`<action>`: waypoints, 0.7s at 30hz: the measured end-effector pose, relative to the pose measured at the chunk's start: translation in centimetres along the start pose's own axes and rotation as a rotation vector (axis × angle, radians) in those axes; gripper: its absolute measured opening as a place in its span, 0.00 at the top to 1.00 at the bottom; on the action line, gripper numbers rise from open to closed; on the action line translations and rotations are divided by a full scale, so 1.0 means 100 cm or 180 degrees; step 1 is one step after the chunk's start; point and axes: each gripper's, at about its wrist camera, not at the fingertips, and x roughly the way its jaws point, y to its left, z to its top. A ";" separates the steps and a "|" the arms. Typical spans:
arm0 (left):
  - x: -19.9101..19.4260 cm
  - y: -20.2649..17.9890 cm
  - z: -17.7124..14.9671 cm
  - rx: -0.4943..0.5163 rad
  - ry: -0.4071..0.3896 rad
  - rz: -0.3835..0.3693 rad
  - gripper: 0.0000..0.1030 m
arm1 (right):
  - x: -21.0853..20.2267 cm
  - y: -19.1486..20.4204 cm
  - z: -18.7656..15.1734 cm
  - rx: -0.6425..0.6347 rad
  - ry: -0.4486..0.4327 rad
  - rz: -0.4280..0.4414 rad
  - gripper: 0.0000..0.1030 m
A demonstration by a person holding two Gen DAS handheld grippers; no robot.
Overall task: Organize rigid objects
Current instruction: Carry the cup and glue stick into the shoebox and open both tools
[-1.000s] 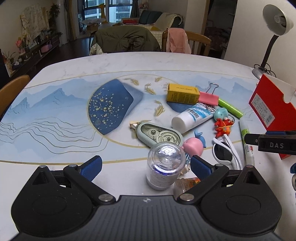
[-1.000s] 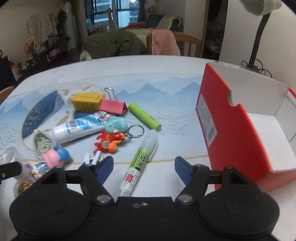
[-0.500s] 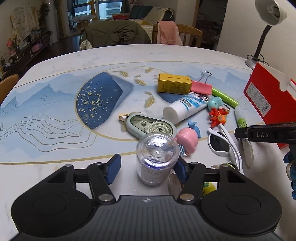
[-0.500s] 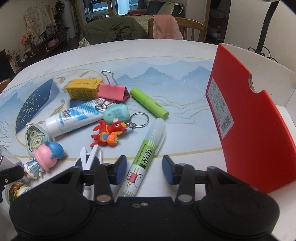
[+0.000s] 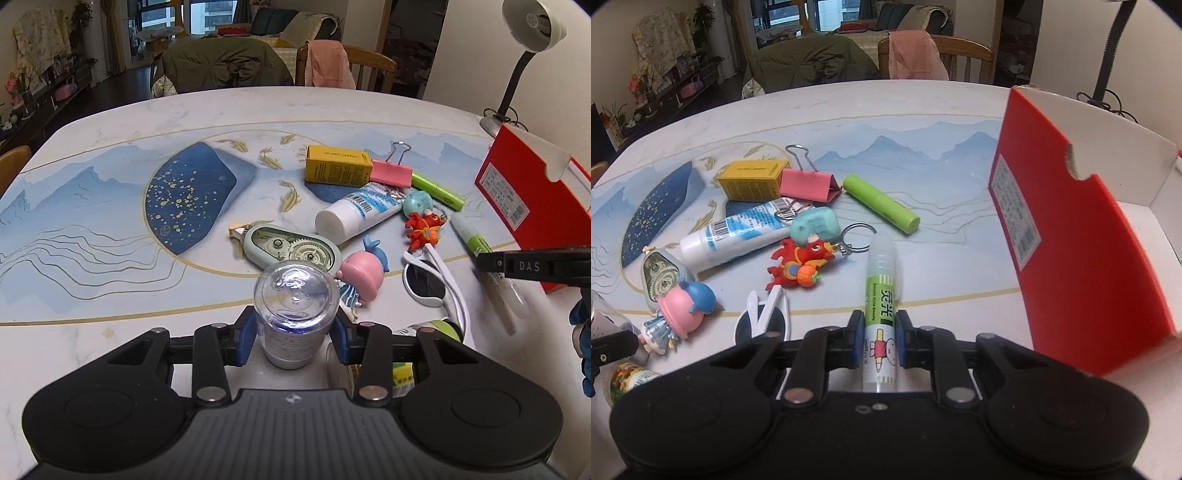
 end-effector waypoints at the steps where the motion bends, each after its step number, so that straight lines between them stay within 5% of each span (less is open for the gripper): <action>1: -0.003 0.001 0.001 -0.0018 -0.0009 -0.0009 0.60 | -0.004 -0.001 -0.001 0.0018 -0.0012 0.0012 0.84; 8: -0.033 0.005 0.006 -0.0128 -0.0112 -0.0041 0.60 | -0.039 -0.006 -0.009 0.0127 -0.0104 0.0053 0.84; 21: -0.108 -0.023 0.016 -0.0027 -0.0259 -0.0488 0.60 | -0.132 -0.010 -0.025 0.0319 -0.0452 0.0184 0.84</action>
